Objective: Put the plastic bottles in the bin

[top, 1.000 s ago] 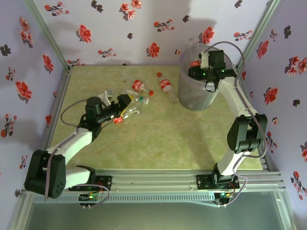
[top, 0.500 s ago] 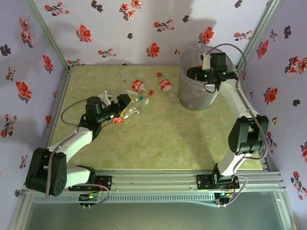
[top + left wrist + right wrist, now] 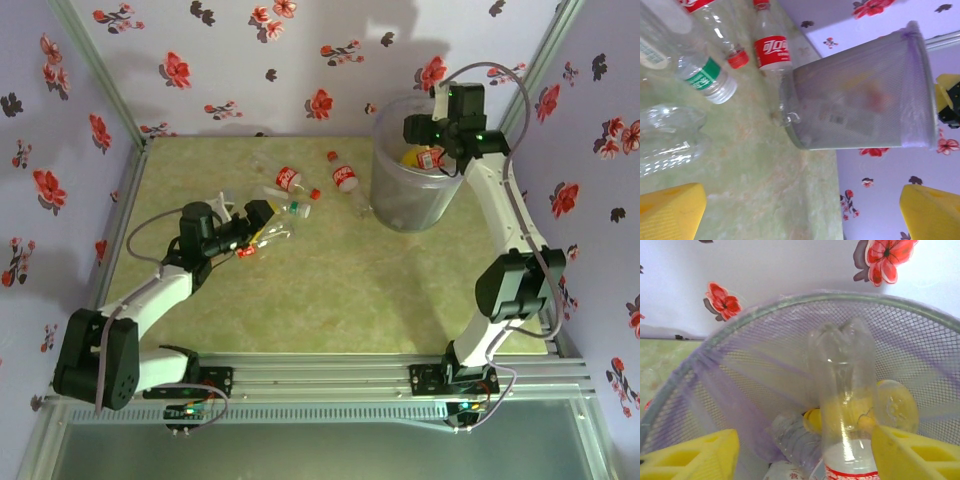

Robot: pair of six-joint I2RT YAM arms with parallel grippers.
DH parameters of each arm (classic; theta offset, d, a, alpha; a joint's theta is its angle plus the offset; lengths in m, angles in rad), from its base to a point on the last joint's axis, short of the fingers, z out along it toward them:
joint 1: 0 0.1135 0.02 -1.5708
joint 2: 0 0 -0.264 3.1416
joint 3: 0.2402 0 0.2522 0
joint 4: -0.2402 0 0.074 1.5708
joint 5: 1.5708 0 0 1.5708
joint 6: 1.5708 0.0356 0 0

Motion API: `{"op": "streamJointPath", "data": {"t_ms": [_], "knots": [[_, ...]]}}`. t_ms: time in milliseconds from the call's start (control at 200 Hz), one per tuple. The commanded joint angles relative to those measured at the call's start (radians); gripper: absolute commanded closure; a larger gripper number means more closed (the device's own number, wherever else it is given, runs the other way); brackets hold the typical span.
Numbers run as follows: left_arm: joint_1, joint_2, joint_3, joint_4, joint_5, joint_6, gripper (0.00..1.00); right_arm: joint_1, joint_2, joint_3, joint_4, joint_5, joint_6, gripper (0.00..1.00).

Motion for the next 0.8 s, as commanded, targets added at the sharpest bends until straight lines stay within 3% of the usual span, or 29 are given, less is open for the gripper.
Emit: {"op": "streamJointPath", "data": {"t_ms": [0,180,410,650,795], "knots": [[0.011,-0.066,0.046,-0.137,-0.04,0.096,0.0,-0.006,0.05,0.01,-0.041,0.035,0.009,0.32],[0.013,-0.125,0.14,-0.482,-0.192,0.313,0.0,-0.006,0.025,-0.004,-0.04,0.019,0.024,0.32],[0.006,-0.075,0.289,-0.783,-0.373,0.64,0.0,-0.007,-0.111,-0.023,-0.057,-0.041,0.067,0.19],[-0.076,0.122,0.468,-0.977,-0.632,0.872,0.0,-0.006,-0.29,-0.09,-0.068,-0.122,0.114,0.15],[-0.168,0.24,0.557,-0.977,-0.684,1.013,0.0,-0.004,-0.424,-0.211,-0.049,-0.145,0.143,0.14]]}}
